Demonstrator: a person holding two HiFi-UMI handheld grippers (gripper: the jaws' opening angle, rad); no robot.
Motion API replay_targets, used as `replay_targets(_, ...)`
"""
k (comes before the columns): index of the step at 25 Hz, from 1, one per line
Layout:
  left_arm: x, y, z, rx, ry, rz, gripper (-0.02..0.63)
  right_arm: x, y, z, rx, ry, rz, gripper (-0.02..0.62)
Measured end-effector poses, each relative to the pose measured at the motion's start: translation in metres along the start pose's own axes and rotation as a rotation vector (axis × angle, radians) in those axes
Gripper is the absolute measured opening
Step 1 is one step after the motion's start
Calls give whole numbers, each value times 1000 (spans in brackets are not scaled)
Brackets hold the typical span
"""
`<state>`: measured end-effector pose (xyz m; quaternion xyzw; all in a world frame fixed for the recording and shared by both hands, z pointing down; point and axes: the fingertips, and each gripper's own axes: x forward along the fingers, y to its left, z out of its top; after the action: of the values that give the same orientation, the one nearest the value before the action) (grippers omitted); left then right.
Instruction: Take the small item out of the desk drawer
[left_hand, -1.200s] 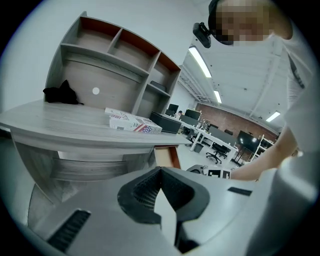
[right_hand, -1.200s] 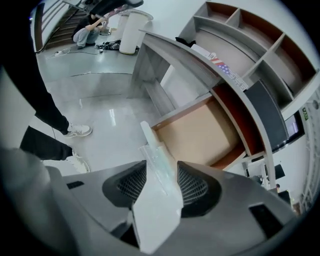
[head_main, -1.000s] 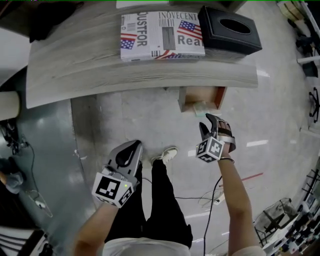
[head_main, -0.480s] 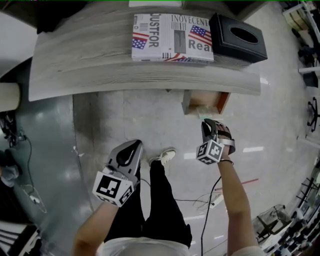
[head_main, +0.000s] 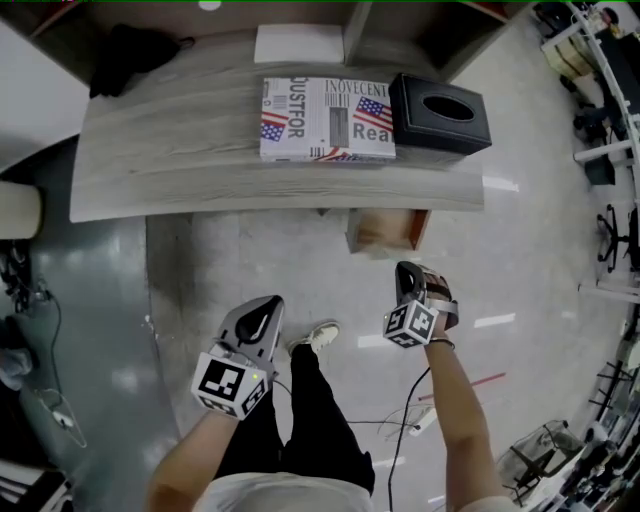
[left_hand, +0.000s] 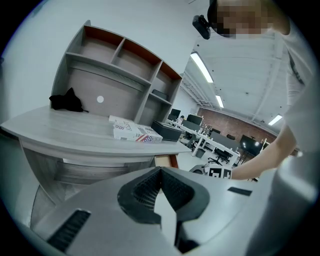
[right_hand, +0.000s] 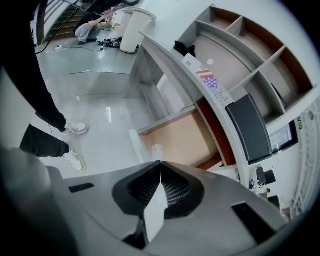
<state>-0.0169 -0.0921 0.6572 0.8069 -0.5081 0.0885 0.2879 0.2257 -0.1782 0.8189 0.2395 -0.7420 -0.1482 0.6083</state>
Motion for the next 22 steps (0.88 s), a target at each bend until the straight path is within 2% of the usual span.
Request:
replay_targets(11, -34, -30, 52, 53, -42, -45, 18, -85, -32, 26, 107, -54, -48, 23)
replay_targets(17, -54, -40, 73, 69, -64, -78, 18, -131, -48, 42, 127, -84, -107, 23)
replay_targets(22, -72, -41, 86, 77, -79, -86, 18, -175, -61, 60, 191, -130, -163, 23)
